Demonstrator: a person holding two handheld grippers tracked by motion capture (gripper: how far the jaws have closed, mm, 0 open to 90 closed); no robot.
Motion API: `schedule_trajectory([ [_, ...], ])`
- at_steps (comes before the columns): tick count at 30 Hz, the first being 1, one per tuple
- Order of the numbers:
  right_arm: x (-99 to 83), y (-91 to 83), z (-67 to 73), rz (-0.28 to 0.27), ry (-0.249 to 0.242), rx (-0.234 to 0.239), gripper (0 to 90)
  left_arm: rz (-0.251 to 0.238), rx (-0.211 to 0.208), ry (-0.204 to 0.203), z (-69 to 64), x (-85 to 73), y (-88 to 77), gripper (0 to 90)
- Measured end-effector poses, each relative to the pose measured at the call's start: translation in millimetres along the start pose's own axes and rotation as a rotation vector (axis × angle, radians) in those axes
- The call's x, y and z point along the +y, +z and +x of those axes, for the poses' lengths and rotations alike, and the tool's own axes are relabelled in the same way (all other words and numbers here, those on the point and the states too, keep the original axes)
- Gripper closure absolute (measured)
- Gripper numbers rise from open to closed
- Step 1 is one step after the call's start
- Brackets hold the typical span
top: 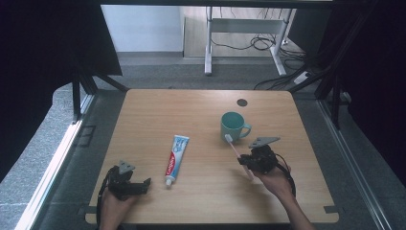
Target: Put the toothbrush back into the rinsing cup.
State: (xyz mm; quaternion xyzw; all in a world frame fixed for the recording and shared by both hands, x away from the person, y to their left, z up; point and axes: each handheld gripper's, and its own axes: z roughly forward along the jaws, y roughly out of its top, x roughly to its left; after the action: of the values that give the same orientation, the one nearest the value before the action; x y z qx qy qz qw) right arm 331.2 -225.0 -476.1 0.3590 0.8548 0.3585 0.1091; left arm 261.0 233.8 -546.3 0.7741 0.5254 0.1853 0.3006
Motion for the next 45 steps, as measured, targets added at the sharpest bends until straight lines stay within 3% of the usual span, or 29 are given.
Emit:
schedule_trajectory([
  [2, 0.2, -1.2, -0.5, -0.014, 0.002, -0.005, 78.5, 0.000, 0.000, 0.000, 0.0, 0.0, 0.0, 0.0],
  [3, 1.7, -4.0, -2.5, -0.056, 0.003, -0.010, 78.4, 0.000, 0.000, 0.000, 0.0, 0.0, 0.0, 0.0],
  [5, 4.1, -6.0, -3.9, -0.082, 0.008, -0.015, 78.4, 0.000, 0.000, 0.000, 0.0, 0.0, 0.0, 0.0],
  [15, 20.0, -11.9, -12.5, -0.168, 0.046, -0.031, 78.5, 0.000, 0.000, 0.000, 0.0, 0.0, 0.0, 0.0],
  [45, 68.6, -15.9, -34.0, -0.277, 0.079, -0.078, 78.4, -0.001, -0.002, -0.001, 0.0, 0.2, 0.3, 0.0],
])
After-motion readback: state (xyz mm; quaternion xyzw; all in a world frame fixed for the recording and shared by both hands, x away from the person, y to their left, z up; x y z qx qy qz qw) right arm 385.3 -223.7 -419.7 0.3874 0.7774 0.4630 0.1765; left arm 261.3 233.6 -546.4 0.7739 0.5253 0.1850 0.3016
